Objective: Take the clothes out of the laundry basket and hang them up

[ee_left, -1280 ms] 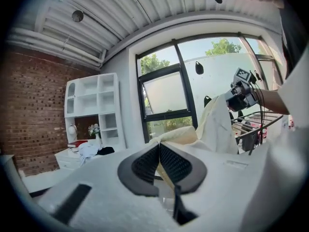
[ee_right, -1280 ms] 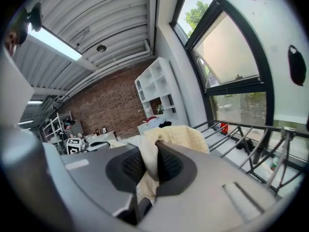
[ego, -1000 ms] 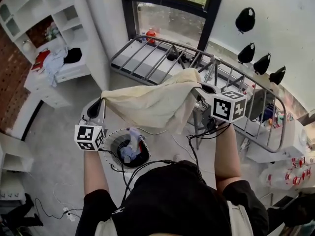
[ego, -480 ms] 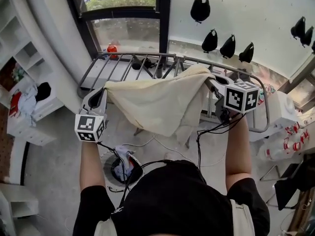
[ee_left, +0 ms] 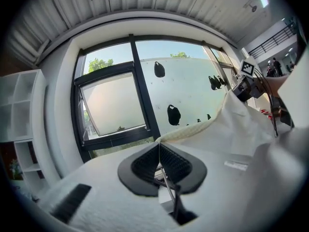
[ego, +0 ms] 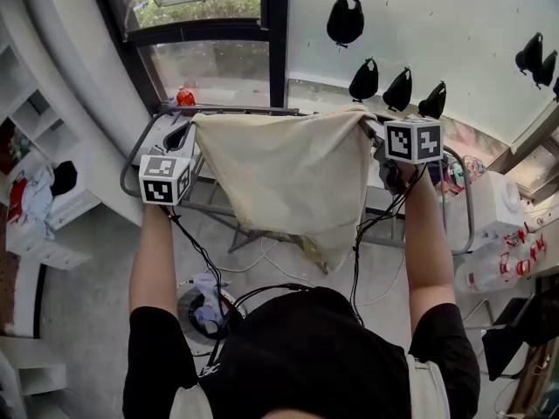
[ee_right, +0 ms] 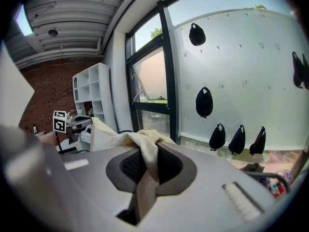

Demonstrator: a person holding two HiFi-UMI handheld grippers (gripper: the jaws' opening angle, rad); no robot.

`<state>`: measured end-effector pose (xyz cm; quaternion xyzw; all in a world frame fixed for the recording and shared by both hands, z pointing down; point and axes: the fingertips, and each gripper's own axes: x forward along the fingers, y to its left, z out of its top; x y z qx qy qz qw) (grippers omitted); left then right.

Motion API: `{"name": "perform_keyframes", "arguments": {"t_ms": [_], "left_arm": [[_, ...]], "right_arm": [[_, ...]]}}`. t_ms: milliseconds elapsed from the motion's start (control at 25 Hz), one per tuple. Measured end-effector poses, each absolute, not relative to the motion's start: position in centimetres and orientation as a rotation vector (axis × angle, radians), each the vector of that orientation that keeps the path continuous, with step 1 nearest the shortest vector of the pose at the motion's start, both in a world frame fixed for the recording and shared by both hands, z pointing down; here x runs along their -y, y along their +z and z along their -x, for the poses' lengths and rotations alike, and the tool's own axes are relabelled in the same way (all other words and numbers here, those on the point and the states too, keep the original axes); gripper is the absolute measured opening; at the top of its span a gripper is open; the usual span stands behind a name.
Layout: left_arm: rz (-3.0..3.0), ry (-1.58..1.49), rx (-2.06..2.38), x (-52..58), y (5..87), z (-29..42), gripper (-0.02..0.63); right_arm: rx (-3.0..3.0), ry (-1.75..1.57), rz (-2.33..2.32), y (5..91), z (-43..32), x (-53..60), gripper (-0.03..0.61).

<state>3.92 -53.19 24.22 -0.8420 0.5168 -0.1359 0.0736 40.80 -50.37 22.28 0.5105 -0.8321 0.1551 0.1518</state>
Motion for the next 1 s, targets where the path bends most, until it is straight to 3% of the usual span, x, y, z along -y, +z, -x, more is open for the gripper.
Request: {"name": "perform_keyframes", "arguments": {"t_ms": [440, 1000], "left_arm": [[2.582, -0.700, -1.683, 63.1, 33.1, -4.3, 0.015], [2.692, -0.993, -1.722, 64.1, 45.4, -6.2, 0.018]], "right_arm": [[2.205, 0.604, -1.396, 32.3, -41.4, 62.7, 0.032], [1.938, 0.592, -1.195, 45.9, -43.0, 64.6, 0.035]]}}
